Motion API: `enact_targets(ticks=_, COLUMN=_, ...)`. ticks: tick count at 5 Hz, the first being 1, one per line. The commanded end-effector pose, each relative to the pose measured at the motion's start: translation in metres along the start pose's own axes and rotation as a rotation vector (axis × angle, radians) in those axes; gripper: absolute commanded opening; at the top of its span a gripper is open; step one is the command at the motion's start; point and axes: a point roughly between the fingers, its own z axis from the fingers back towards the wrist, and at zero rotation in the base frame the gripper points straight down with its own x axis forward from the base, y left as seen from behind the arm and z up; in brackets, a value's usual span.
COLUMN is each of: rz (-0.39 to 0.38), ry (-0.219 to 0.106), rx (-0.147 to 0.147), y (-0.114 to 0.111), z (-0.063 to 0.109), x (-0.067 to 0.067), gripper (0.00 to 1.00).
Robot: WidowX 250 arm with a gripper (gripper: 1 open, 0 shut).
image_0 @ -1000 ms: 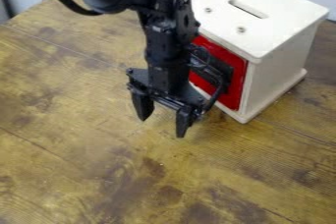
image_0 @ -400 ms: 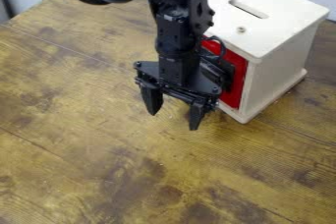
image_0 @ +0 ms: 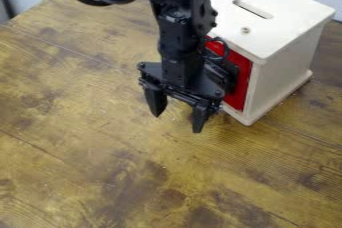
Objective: Close the drawer
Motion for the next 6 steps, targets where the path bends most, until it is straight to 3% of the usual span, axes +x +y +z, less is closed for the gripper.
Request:
enact_targets(ticks=1, rz=-0.018, ry=-0.054, rx=-0.003, y=0.006, z=0.020, x=0.007, gripper=1.00)
enact_targets(ticks=3, rz=-0.056, ry=-0.029, rx=-0.004, y=0.012, z=0.009, x=0.004, gripper=1.00)
enact_targets(ticks=5, rz=-0.034, ry=-0.035, rx=0.005, y=0.013, z=0.009, x=0.004, gripper=1.00)
enact_targets(ticks=6, rz=-0.047, ry=-0.032, rx=0.002, y=0.003, z=0.004, x=0.003, gripper=1.00)
